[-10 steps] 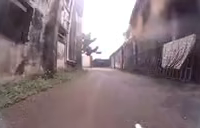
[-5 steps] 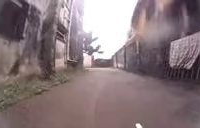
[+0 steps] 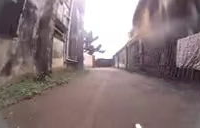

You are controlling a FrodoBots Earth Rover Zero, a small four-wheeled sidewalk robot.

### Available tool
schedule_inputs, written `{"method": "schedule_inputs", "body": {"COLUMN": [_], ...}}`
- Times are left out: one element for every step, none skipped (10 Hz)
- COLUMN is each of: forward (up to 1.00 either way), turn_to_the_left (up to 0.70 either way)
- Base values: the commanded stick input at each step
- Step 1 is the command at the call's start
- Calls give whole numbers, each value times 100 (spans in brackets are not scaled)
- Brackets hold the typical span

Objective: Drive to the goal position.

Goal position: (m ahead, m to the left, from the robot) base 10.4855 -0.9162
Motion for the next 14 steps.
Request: {"method": "schedule_inputs", "body": {"forward": [70,70,70,70,70,70,70,70,70,70,70,70,70,70], "turn_to_the_left": [-35,-26,-4,0,0,0,-12,-31,-35,-35,-35,-35,0,0]}}
